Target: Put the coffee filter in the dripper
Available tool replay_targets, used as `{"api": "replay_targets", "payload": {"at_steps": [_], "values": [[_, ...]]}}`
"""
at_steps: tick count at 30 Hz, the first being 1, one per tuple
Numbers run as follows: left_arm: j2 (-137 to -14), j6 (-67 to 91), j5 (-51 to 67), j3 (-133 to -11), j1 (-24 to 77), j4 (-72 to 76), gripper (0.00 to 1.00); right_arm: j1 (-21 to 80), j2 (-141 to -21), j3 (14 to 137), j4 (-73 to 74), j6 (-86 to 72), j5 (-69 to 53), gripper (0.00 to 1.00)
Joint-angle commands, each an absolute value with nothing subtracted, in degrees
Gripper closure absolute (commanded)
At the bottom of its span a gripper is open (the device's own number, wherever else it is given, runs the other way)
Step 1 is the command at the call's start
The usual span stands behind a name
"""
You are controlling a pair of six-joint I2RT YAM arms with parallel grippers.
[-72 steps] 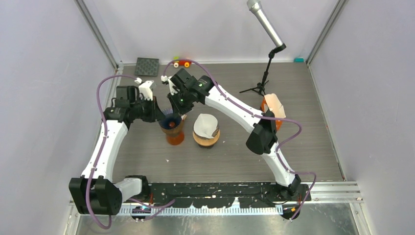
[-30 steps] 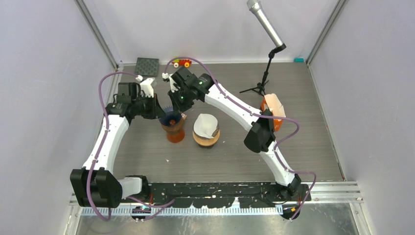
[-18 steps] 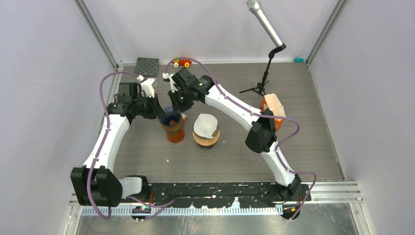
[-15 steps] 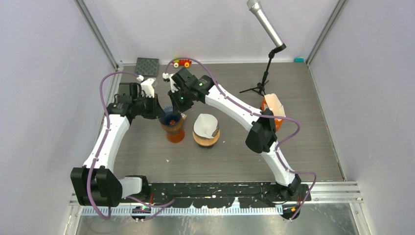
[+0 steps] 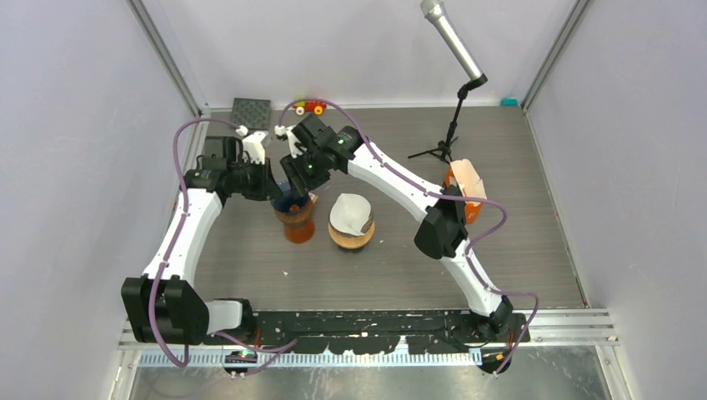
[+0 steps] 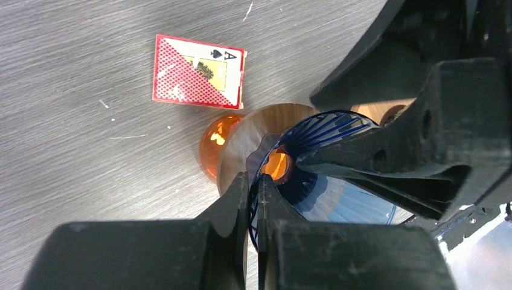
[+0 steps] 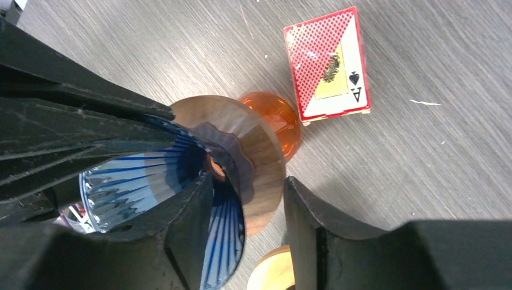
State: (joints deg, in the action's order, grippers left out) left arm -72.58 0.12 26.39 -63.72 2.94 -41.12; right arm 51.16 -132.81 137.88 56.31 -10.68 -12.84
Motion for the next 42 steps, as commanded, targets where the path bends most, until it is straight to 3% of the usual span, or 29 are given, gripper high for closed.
{"api": "replay_targets", "payload": {"at_steps": [1,11,23,31,36,42], "values": [[-74.9,-4.6,19.5,-63.3,3.1,-46.2,1.0,48.9,-129.7,140.5,57.4,-10.5,-16.1,0.43],[-73.7,-3.5,19.8,-65.5,3.1,-46.2,1.0,45.4,-122.8,140.3,57.2,-10.5,-18.3,0.38],[-73.4,-2.4,20.6,-69.8,3.1,-45.8,0.66,35.9,-109.1,129.6,60.7,-2.4,-12.1,0.36],[-71.9,-1.0,22.2,-73.6,3.1,-43.7,0.51,23.9,-91.7,105.3,54.5,2.1,-6.2,0.38],[-69.6,1.2,22.8,-75.6,3.1,-40.5,0.31,15.1,-84.0,94.1,53.8,5.3,-1.5,0.4],[-67.5,4.0,25.2,-75.2,3.1,-37.2,0.28,7.0,-82.1,86.6,53.9,9.2,-0.2,0.5]]}}
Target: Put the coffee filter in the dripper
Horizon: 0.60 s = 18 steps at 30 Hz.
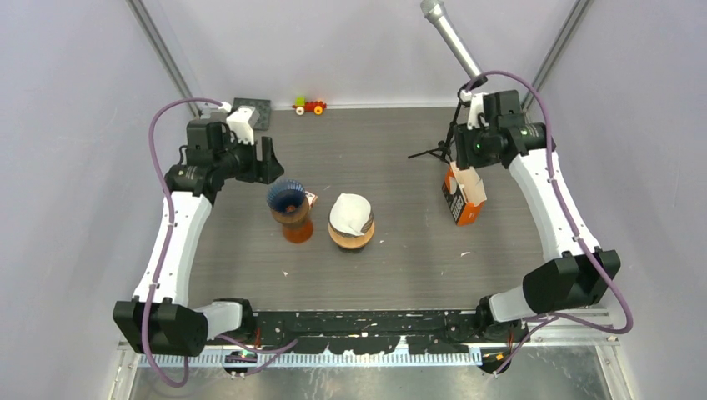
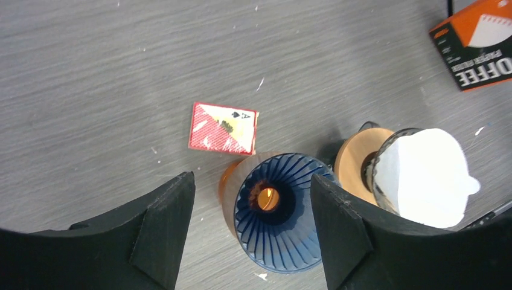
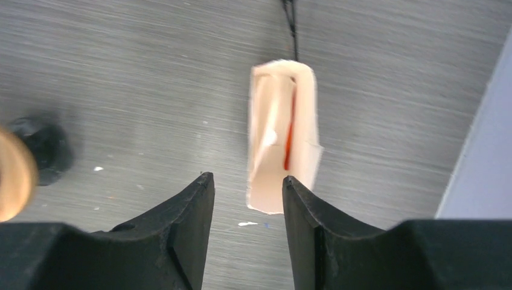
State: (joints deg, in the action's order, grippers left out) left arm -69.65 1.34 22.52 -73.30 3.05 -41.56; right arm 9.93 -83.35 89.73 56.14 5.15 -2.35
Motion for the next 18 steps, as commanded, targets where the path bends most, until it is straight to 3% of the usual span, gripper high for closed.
{"api": "replay_targets", "payload": {"at_steps": [1,8,18], "values": [[-67.4,4.2,25.6,-75.0,3.1,-37.0,0.28,6.3,-82.4,85.8,53.9,9.9,-0.2,0.52],[-67.2,4.5,26.9,-72.9,3.1,-35.3,0.28,4.6,-87.3,84.1,53.2,13.2,1.2,0.6],[-68.3,1.8,25.4,-74.2,3.1,-36.5,0.27,4.3,-93.2,83.7,52.9,17.1,0.8,0.61]]}}
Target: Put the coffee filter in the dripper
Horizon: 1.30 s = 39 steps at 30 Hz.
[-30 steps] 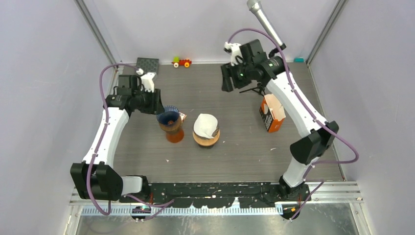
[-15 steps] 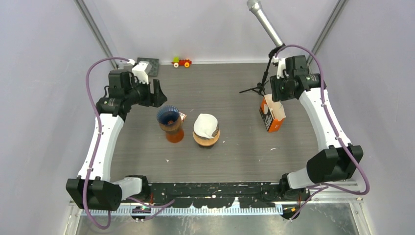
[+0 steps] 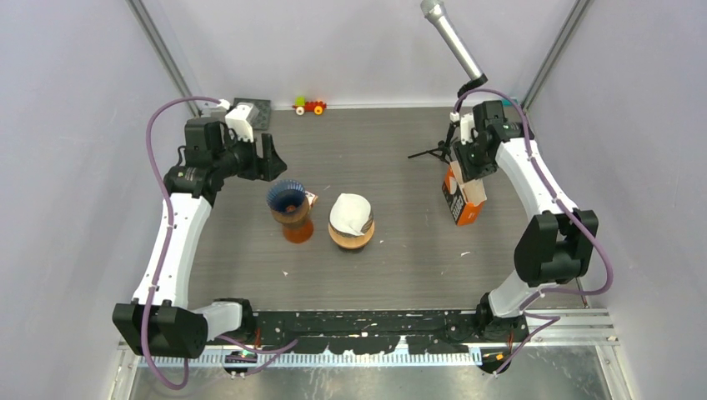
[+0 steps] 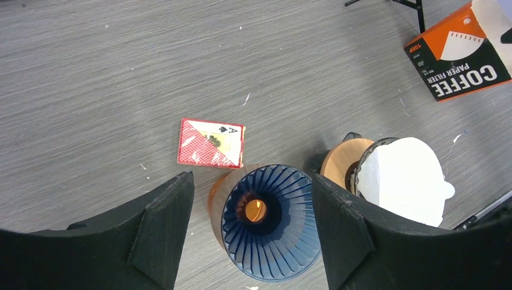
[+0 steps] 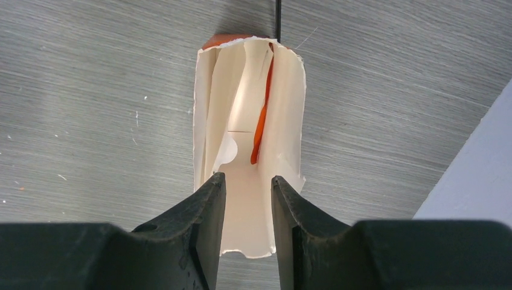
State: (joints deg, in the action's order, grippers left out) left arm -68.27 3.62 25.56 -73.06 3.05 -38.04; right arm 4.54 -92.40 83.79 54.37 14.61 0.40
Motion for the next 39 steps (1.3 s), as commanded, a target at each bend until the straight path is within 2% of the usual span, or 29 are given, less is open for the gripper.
{"api": "replay_targets", "payload": {"at_steps": [1,11,21,26,30,33,36,39], "values": [[-68.4,1.6,25.1,-74.3,3.1,-36.7,0.27,4.3,-93.6,83.6,52.9,17.3,0.8,0.6],[-69.0,1.3,24.7,-74.5,3.1,-36.7,0.27,4.3,-97.1,82.3,52.1,17.6,-2.8,0.52],[-69.0,1.1,24.7,-73.9,3.1,-36.6,0.27,4.3,-101.5,79.8,49.2,18.3,-0.8,0.55],[-68.7,1.0,24.7,-73.9,3.1,-36.5,0.26,4.2,-102.2,80.4,49.0,18.2,-0.6,0.67],[-68.7,0.8,24.7,-74.0,3.1,-36.7,0.26,4.3,-101.2,81.7,49.4,18.0,-0.4,0.84],[-68.6,0.6,24.7,-74.1,3.1,-36.7,0.26,4.2,-99.8,83.4,50.6,17.9,-0.6,0.93],[-68.6,0.4,24.7,-74.1,3.1,-36.7,0.26,4.3,-97.9,85.3,52.1,17.9,-0.9,0.99],[-68.6,0.3,24.8,-74.1,3.1,-36.7,0.26,4.3,-95.9,86.7,53.0,17.9,-0.8,0.99]]}}
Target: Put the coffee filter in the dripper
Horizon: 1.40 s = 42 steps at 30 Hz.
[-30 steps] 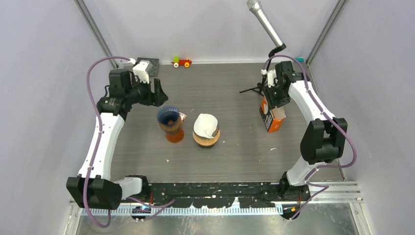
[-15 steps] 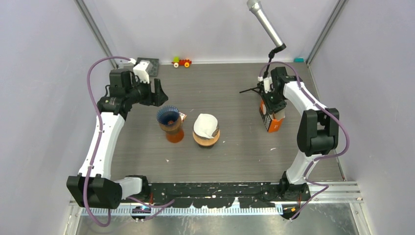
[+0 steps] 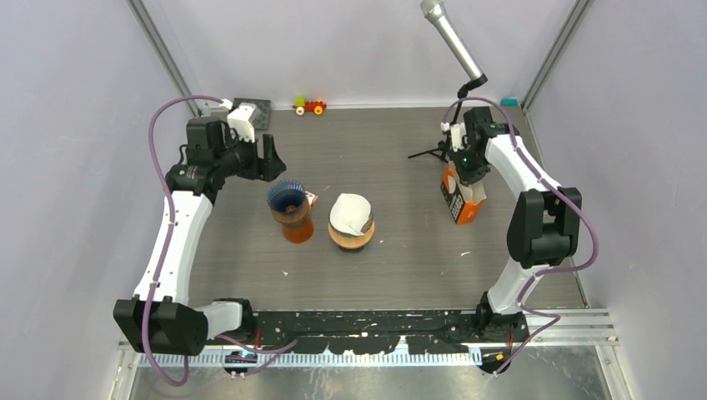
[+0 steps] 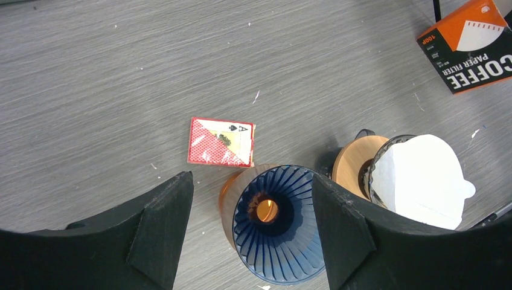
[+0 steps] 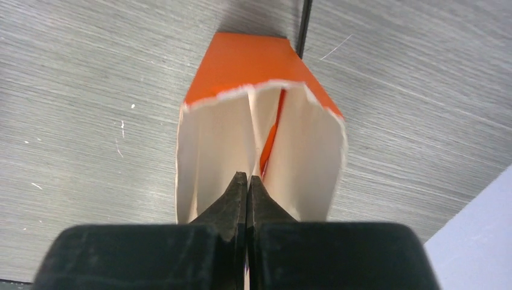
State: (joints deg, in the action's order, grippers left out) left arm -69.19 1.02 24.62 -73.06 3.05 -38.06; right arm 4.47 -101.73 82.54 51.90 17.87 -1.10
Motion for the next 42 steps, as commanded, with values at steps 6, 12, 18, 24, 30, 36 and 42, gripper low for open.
{"api": "replay_targets", "payload": {"at_steps": [6,12,18,24,30,36,42], "values": [[-68.6,0.3,25.1,-74.1,3.2,-36.6,0.26,4.3,-92.9,88.4,54.8,17.9,-0.7,0.99],[-68.6,0.3,25.8,-74.7,3.1,-36.3,0.26,4.3,-91.0,90.9,56.7,17.9,-0.7,0.99],[-68.8,0.3,27.7,-76.9,3.1,-36.3,0.26,4.3,-88.1,97.1,61.2,17.0,-3.2,0.99],[-68.6,1.3,31.3,-79.1,3.2,-35.2,0.26,4.4,-85.4,105.3,67.0,16.3,-9.4,0.99],[-67.7,1.2,40.3,-80.2,5.2,-32.8,0.26,8.7,-84.2,111.1,67.6,15.7,-18.0,0.99],[-66.4,-4.2,46.4,-82.3,9.2,-32.3,0.23,20.9,-84.3,108.9,58.2,12.6,-24.6,0.99],[-63.9,-14.9,52.5,-83.8,12.6,-36.7,0.2,32.3,-89.1,109.0,53.5,10.8,-25.7,0.99]]}}
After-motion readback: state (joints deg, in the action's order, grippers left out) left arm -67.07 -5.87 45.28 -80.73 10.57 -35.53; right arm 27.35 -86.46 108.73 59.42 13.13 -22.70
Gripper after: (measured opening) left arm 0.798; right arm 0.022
